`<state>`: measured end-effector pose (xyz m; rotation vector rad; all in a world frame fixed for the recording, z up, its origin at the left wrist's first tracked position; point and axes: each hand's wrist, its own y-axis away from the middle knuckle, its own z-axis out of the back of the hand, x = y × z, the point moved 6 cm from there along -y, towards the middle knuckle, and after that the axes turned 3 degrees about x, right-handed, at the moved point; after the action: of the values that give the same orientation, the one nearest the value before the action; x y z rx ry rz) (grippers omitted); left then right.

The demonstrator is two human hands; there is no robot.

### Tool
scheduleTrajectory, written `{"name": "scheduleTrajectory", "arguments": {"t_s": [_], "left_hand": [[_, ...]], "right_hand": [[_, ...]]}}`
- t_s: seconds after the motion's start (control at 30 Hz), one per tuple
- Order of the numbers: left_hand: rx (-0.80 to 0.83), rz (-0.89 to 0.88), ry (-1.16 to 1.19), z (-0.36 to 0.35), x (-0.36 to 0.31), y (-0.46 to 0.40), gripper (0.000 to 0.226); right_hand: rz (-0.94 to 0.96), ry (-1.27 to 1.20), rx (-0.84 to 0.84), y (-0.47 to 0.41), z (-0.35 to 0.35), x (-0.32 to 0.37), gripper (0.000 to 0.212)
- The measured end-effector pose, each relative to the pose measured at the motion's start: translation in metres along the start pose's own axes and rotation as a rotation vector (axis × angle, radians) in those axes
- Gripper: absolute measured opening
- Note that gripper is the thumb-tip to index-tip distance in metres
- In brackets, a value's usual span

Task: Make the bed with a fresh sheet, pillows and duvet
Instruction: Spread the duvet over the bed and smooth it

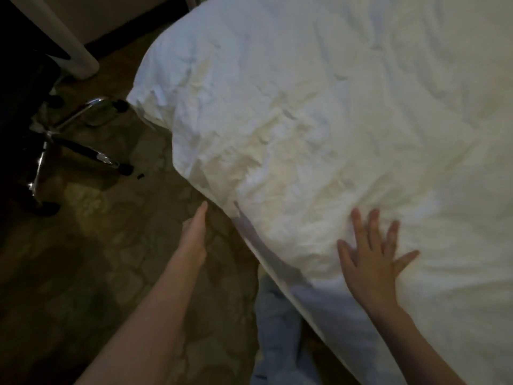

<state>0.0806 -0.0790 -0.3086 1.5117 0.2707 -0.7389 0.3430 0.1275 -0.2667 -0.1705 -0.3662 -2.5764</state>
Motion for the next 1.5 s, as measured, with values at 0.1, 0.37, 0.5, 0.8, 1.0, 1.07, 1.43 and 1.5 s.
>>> {"name": "scheduleTrajectory", "arguments": {"t_s": [0.1,0.37,0.5,0.8,1.0,1.07,1.43,1.5], "left_hand": [[0.009,0.038,-0.047,-0.023,-0.042,-0.041,0.086],[0.078,-0.038,0.303,-0.067,-0.174,-0.106,0.060],[0.119,-0.093,0.306,-0.075,-0.227,-0.078,0.032],[0.043,-0.395,0.446,0.000,-0.292,-0.047,0.025],[-0.042,0.079,0.500,0.017,-0.240,-0.188,0.052],[-0.013,0.312,0.403,0.018,-0.216,-0.228,0.071],[0.143,0.209,0.331,-0.021,-0.341,-0.298,0.066],[0.167,0.225,0.373,-0.005,-0.368,-0.273,0.066]], "right_hand": [[0.076,0.038,-0.004,-0.049,-0.005,0.034,0.064],[0.119,-0.021,0.130,-0.129,-0.014,0.116,0.065],[-0.026,-0.227,0.184,-0.137,-0.008,0.157,0.066],[-0.057,-0.421,0.118,-0.179,0.032,0.229,0.060],[-0.029,-0.081,0.359,-0.204,0.001,0.272,0.067],[-0.101,-0.025,0.319,-0.216,-0.002,0.285,0.065],[-0.384,-0.210,0.284,-0.298,0.005,0.362,0.066],[-0.440,-0.243,0.331,-0.310,0.003,0.370,0.064]]}}
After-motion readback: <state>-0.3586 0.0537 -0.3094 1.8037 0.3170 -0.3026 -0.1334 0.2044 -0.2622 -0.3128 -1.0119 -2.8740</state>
